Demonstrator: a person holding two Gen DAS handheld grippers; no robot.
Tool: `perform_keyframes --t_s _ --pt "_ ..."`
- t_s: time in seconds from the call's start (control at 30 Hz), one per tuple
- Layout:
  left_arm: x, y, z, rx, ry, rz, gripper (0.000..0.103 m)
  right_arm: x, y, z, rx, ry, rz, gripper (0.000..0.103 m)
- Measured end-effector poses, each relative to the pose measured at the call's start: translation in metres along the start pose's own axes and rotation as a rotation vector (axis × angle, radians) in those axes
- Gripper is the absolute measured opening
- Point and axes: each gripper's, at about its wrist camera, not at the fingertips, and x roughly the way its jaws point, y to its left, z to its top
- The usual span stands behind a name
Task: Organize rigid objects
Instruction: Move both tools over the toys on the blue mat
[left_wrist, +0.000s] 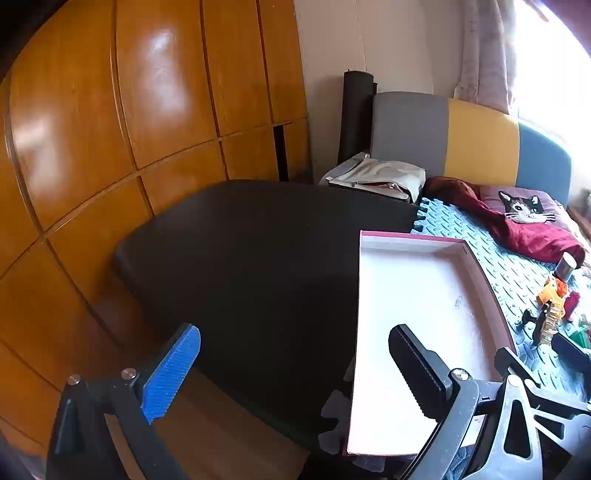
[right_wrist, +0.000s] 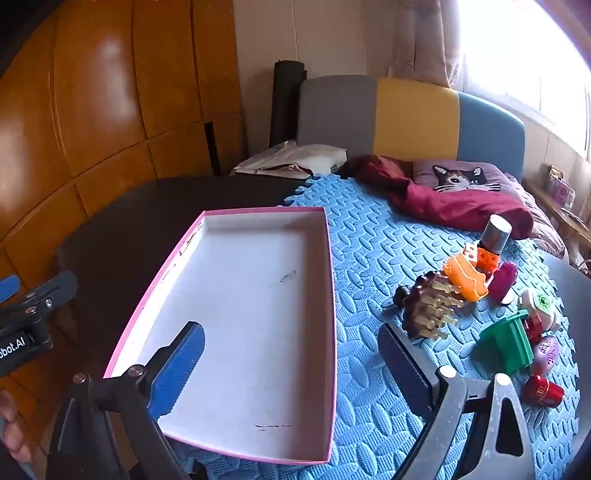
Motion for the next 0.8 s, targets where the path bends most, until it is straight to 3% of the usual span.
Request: perform_keyframes --t_s 0.17,0.57,0.7,0.8 --pt "0.000 -0.002 -0.001 0.015 0.006 0.008 0.103 0.002 0.003 -0.003 -0.024 0.025 -0.024 0.093" --pt "0.000 -0.013 -0.010 0.046 0.016 -0.021 0.103 -0.030 -0.006 0.000 -0.045 -0.127 -0.063 0.093" --pt "-0.004 -0.014 -0.012 0.052 -0.001 -0.093 0.103 -0.019 -0.011 -0.004 -0.025 -0.047 -0.054 0.091" --pt "-0.003 -0.017 -0.013 0.065 0.013 -0.131 0.103 -0.019 -0.014 -0.007 -0.021 -0.039 -0.078 0.087"
